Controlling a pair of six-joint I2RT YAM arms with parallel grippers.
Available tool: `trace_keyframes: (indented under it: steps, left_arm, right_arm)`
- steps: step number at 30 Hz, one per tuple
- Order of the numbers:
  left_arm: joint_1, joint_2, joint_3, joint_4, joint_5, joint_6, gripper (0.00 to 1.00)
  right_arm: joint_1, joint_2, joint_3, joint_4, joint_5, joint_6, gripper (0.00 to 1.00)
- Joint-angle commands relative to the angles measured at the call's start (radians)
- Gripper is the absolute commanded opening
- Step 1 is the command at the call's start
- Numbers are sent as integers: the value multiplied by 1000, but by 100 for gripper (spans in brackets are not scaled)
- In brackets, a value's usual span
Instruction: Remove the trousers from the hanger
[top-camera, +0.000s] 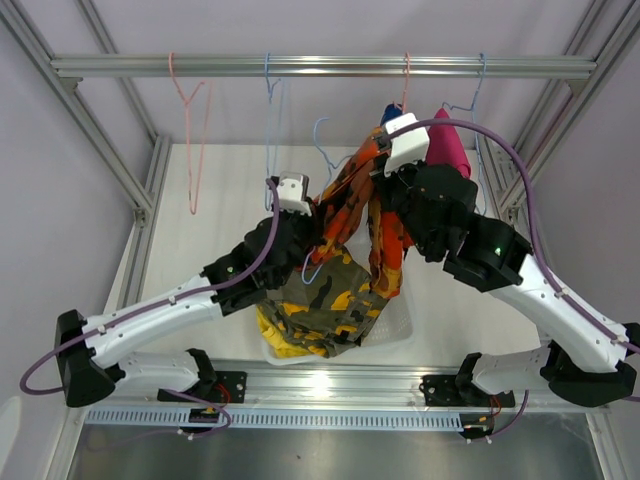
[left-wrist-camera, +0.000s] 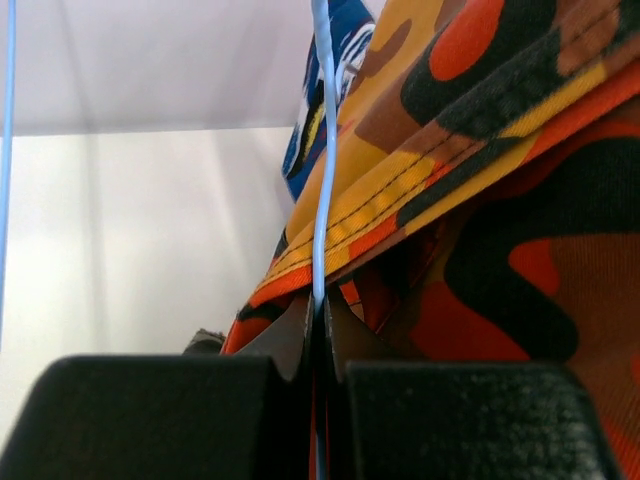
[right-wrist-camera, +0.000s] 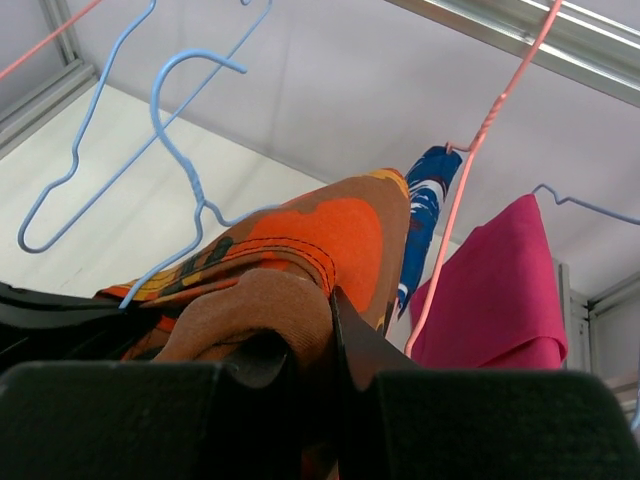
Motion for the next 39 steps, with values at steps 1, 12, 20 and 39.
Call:
trace_keyframes:
  steps: [1,12,20,39]
  left_arm:
    - [-3,-32,-148,-75,-106,8,1]
    - [-23,-168,-261,-72,-40,-5,1]
    - [-23,-170,-125,-436,-51,-283,0]
    - [-25,-150,-118,-571,-103,-303,0]
  right_arm:
    - [-7,-125,163,233,79,-26,0]
    - [-6,-99,250,189,90,-38,0]
    - [-1,-113,264,161,75,-9,0]
    - [8,-228,143,92,76,69,0]
